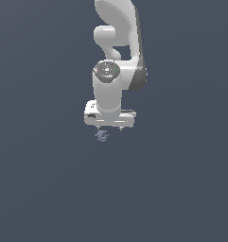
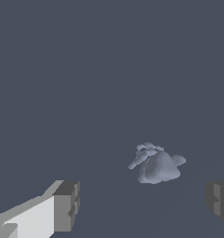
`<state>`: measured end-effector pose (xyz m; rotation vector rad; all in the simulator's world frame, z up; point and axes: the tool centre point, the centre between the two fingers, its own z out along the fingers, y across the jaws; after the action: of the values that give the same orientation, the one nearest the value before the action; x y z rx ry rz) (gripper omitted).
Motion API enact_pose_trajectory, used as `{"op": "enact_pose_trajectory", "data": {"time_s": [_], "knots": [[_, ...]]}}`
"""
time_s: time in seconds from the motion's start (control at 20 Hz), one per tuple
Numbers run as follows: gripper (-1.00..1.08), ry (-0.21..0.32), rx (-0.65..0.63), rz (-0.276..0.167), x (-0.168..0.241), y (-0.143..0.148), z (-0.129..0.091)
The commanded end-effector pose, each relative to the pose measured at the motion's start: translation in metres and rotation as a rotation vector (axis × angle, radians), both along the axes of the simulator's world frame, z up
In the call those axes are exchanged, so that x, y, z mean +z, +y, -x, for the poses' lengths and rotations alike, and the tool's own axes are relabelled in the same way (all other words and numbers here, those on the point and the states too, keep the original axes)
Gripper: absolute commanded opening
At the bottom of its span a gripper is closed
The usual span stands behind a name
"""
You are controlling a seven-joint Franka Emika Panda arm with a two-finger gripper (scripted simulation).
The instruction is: Pick up the object and move it to a goal position.
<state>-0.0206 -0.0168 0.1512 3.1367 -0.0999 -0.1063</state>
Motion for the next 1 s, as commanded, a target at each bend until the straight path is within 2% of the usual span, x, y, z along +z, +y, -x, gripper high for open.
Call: {"op": "enact_pose_trajectory", "data": {"time_s": [0.0, 0.5, 0.95], "knots": [[1.00, 0.000, 0.000, 0.000, 0.000, 0.000, 0.000], [1.00, 0.002, -0.068, -0.010, 0.009, -0.018, 0.005], [1.00, -0.004, -0.024, -0.010, 0.003, -0.020, 0.006]]}}
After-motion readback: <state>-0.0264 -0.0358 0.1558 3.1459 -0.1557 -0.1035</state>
